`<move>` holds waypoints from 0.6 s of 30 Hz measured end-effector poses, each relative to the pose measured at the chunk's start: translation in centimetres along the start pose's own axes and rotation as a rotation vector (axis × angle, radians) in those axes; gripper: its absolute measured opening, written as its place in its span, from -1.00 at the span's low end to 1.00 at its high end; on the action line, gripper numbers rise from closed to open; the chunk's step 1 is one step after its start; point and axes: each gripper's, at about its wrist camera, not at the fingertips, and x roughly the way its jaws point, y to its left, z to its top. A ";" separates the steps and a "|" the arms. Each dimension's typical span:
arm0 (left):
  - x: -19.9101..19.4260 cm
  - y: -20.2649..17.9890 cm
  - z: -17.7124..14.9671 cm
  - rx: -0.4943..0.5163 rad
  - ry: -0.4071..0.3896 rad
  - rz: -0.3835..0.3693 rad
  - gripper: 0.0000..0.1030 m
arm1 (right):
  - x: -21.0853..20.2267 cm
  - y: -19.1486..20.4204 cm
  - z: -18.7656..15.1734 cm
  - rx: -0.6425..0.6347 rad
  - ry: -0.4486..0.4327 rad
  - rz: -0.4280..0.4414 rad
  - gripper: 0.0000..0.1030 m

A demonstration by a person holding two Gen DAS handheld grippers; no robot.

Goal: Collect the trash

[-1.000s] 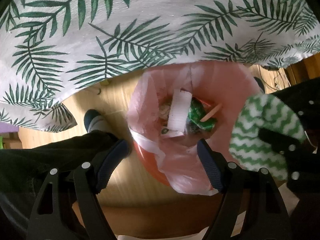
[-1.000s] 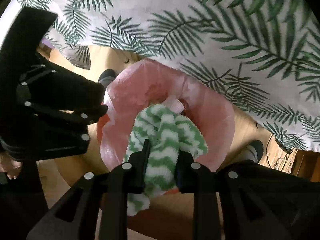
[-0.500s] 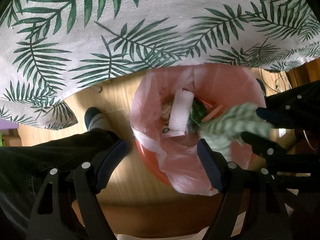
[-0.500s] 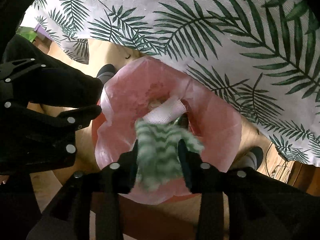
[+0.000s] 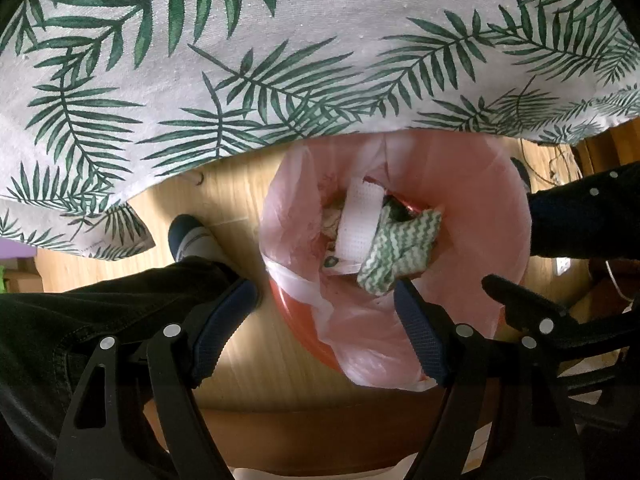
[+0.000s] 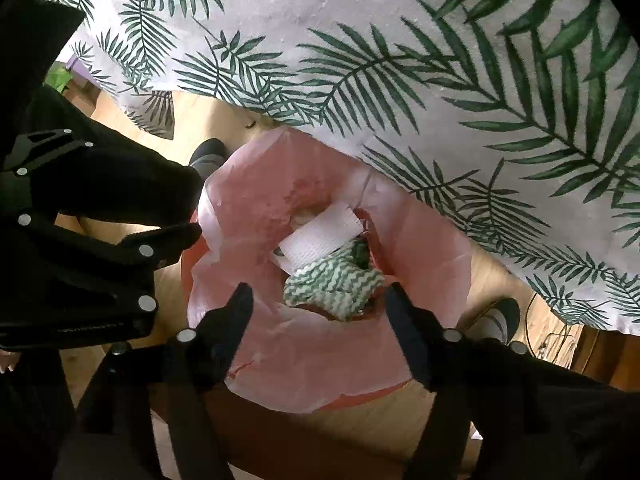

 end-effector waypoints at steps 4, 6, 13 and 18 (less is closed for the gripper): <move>-0.3 0.2 0.0 -0.014 -0.013 -0.004 0.61 | -0.3 0.0 0.0 0.006 -0.003 -0.006 0.61; -0.7 0.3 -0.1 -0.019 -0.024 -0.012 0.63 | -0.7 0.0 -0.1 0.006 -0.010 -0.012 0.77; -1.3 0.3 -0.3 -0.026 -0.045 -0.006 0.78 | -1.7 0.3 -0.3 0.022 -0.020 -0.016 0.90; -2.5 0.7 -0.2 -0.045 -0.094 0.012 0.88 | -3.1 -0.3 -0.6 0.052 -0.043 -0.047 0.90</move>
